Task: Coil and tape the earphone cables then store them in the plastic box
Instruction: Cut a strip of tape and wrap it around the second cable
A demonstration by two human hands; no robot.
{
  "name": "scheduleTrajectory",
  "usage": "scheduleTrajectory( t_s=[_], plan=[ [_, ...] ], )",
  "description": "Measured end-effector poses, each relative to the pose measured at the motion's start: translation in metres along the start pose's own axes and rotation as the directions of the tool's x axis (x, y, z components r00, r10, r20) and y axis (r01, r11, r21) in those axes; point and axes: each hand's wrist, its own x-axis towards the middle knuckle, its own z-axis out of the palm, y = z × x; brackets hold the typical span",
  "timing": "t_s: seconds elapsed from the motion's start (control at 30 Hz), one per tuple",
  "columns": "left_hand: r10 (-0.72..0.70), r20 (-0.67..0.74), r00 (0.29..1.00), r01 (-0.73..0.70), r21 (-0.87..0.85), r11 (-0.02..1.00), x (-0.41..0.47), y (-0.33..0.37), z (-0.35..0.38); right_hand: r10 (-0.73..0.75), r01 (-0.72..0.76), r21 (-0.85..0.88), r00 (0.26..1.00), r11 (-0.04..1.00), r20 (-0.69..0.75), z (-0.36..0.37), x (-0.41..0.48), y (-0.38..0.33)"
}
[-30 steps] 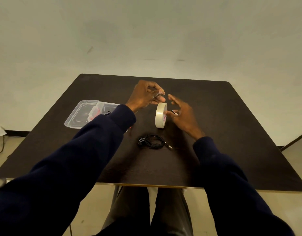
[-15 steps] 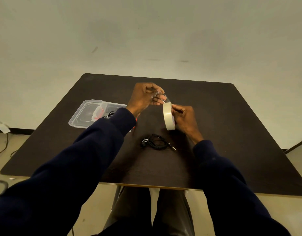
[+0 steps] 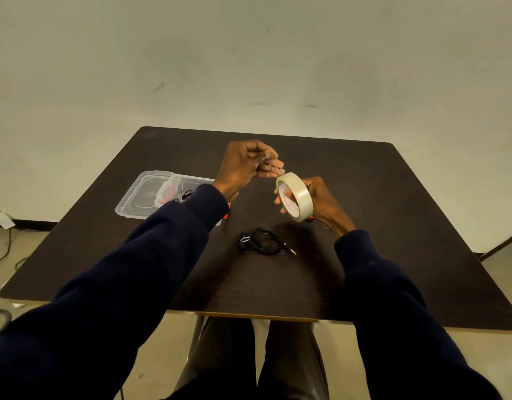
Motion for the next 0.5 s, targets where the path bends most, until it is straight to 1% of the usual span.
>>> scheduleTrajectory(
  t_s=[0.17,0.27,0.4,0.43,0.5],
  plan=[
    [-0.026,-0.009,1.000,0.025,-0.012,1.000,-0.0001,-0.0019,0.0009,0.122,-0.133,0.214,0.991,0.968,0.063,0.0009,0.0003,-0.0019],
    [-0.074,-0.029,0.997,0.073,-0.033,0.997,0.0017,-0.0029,0.0017,0.118,-0.132,0.214,0.990,0.968,0.077,0.0005,-0.0020,-0.0004],
    [-0.117,-0.044,0.992,0.113,-0.079,0.990,0.0032,-0.0046,0.0017,0.053,-0.074,0.254,0.994,0.964,0.091,0.0000,-0.0041,0.0025],
    [-0.123,-0.043,0.992,0.118,-0.092,0.989,0.0030,-0.0050,0.0013,0.062,-0.092,0.277,0.991,0.956,0.116,-0.0009,-0.0047,0.0037],
    [-0.128,-0.039,0.991,0.123,-0.116,0.986,0.0020,-0.0057,0.0006,0.136,-0.194,0.333,0.972,0.923,0.189,-0.0026,-0.0042,0.0052]
  ],
)
